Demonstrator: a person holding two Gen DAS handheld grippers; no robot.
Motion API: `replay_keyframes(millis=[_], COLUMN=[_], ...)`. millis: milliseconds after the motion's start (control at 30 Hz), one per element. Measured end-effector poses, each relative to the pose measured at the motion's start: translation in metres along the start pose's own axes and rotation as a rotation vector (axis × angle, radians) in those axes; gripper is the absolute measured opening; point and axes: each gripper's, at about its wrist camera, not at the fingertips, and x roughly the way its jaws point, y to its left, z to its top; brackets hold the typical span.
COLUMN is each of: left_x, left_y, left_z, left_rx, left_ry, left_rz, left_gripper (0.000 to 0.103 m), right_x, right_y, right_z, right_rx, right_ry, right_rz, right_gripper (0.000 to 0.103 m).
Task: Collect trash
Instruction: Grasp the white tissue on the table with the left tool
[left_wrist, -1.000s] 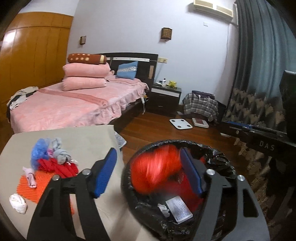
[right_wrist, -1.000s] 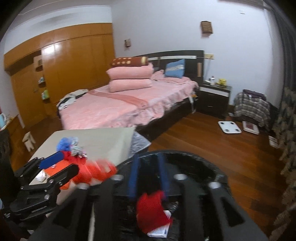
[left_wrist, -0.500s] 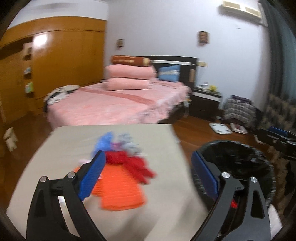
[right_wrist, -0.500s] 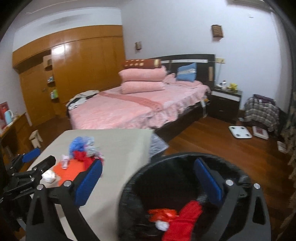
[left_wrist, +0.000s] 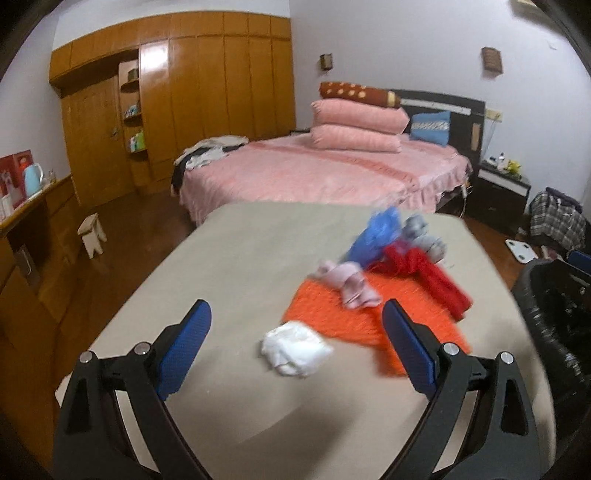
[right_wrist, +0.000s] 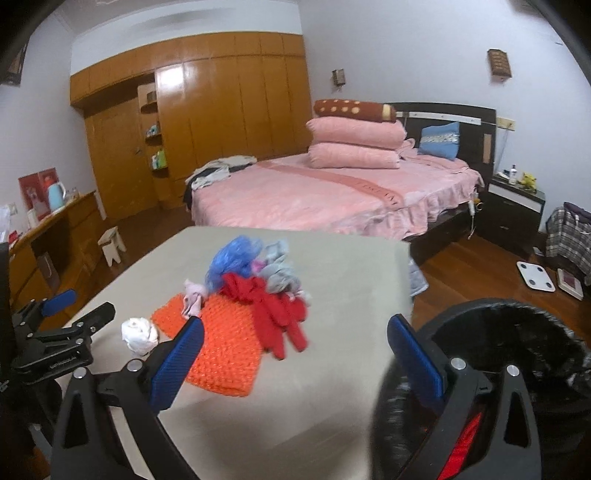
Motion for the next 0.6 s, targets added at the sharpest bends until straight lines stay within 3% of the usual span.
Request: replay_keyframes(millis=[467, 600], left_x=[0.043, 0.053], left_y=[0.012, 0.010], left_z=[-0.022, -0.022], left_rx=[-0.037, -0.041], left_ry=[0.091, 0.127], left_rz=[0.005, -0.011], left_gripper=[0.091, 0.082], right_x=[0.041, 0.048], right_y=[0.021, 0.024], right_z=[-0.010, -0.011], right_rx=[-0.042, -0.052], right_ry=[0.062, 0.073], right_rz=[0.012, 0.012], right_gripper=[0.097, 0.097])
